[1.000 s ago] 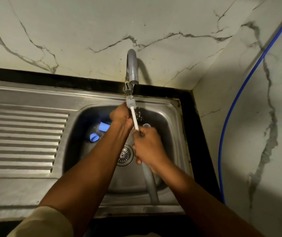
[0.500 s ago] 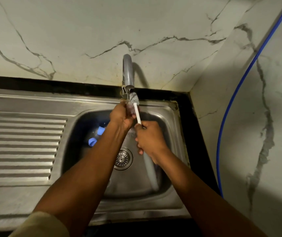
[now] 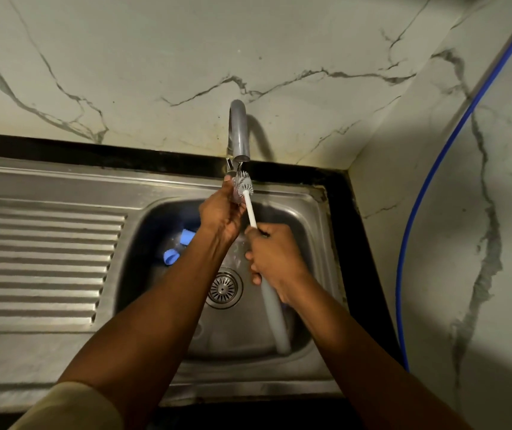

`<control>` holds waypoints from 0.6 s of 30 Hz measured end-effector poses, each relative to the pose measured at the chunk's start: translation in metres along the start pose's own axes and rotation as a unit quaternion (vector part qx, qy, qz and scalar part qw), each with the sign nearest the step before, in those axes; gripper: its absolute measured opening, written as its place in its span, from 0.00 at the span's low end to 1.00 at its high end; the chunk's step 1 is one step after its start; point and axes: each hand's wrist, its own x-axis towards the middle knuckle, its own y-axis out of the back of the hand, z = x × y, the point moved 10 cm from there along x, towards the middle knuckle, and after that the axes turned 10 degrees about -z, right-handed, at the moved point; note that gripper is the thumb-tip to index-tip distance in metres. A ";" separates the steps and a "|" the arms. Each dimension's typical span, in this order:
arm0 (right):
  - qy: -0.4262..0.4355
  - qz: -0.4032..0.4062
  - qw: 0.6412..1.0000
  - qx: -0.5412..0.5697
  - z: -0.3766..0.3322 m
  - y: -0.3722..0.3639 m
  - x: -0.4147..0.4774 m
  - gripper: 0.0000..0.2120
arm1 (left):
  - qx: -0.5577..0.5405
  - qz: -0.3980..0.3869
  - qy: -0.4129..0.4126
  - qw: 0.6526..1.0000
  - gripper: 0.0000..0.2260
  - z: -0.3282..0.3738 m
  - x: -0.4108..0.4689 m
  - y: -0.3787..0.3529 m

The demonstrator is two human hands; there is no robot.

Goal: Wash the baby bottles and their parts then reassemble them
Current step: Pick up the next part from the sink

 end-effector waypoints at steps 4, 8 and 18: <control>0.017 -0.023 0.997 -0.069 0.004 -0.017 -0.010 0.11 | -0.002 0.020 0.015 1.000 0.08 0.010 0.007 0.006; 0.030 0.025 0.994 -0.102 0.003 -0.009 0.001 0.12 | 0.033 0.023 0.019 0.999 0.08 0.008 0.006 0.007; 0.023 0.017 0.998 -0.062 0.009 -0.012 0.003 0.11 | 0.092 0.082 -0.028 0.992 0.07 0.015 0.014 0.015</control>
